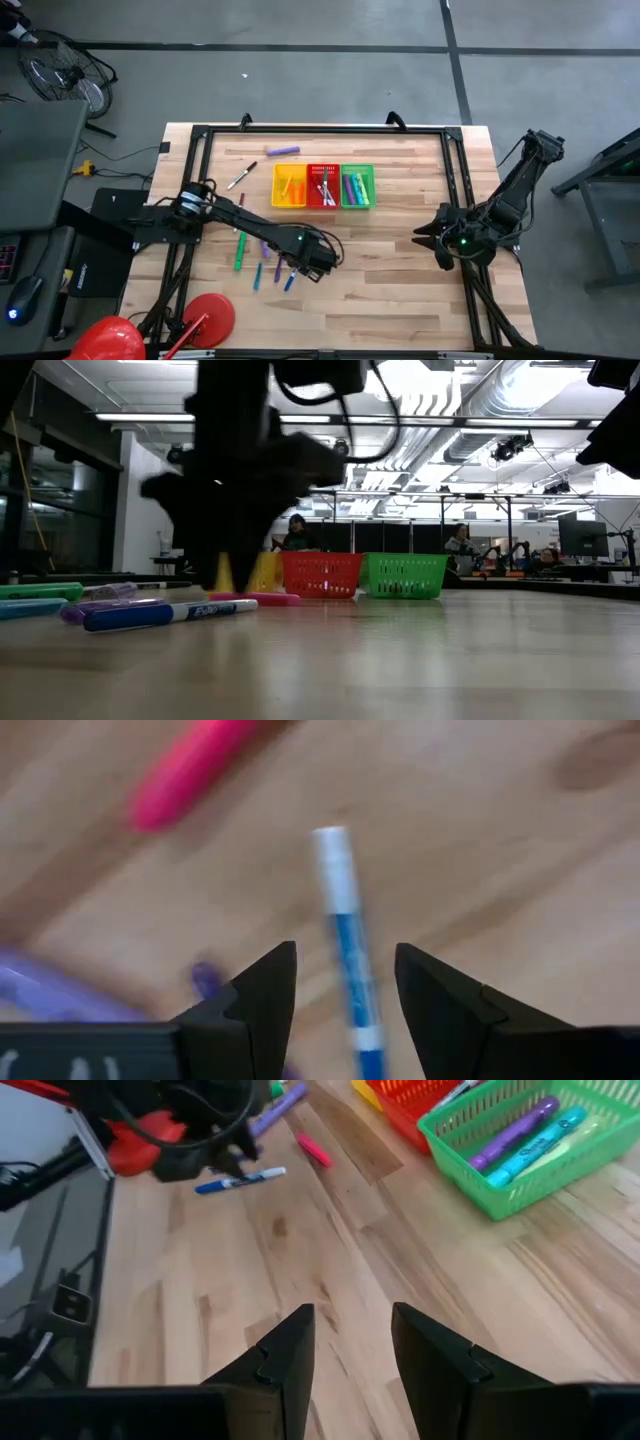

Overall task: Pick & Place Markers
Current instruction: Put the blue marker into the red bin

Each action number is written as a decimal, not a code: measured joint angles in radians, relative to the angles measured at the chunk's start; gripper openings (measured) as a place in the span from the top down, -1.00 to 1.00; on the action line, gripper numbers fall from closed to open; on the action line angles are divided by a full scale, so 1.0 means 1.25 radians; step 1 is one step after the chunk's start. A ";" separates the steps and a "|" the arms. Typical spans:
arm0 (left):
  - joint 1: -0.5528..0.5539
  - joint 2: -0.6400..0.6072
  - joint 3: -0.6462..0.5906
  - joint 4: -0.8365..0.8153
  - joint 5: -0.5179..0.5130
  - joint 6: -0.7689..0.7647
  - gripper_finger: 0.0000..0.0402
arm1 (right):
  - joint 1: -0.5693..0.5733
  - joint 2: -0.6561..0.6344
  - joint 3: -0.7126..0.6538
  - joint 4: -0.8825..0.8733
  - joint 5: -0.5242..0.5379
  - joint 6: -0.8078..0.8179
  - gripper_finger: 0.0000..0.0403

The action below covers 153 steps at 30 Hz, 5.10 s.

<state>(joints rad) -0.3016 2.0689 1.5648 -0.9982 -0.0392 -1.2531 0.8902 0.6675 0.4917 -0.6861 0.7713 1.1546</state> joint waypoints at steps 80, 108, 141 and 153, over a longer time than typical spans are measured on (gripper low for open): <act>0.017 0.057 0.086 -0.066 0.015 0.168 0.91 | 0.000 0.078 0.000 0.029 -0.021 0.005 0.38; 0.121 0.051 0.369 -0.209 -0.083 0.445 0.91 | 0.000 0.078 0.000 0.032 -0.021 0.012 0.38; 0.265 0.050 0.373 -0.163 -0.064 0.442 1.00 | -0.067 0.094 0.000 0.075 -0.135 -0.067 0.38; 0.229 -0.088 0.373 -0.039 -0.201 0.614 1.00 | -0.401 0.296 0.137 0.210 -0.367 -0.397 0.38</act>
<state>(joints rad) -0.0149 1.9585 2.0310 -1.0469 -0.2911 -0.4851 0.3892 1.0375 0.6625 -0.4233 0.3125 0.6584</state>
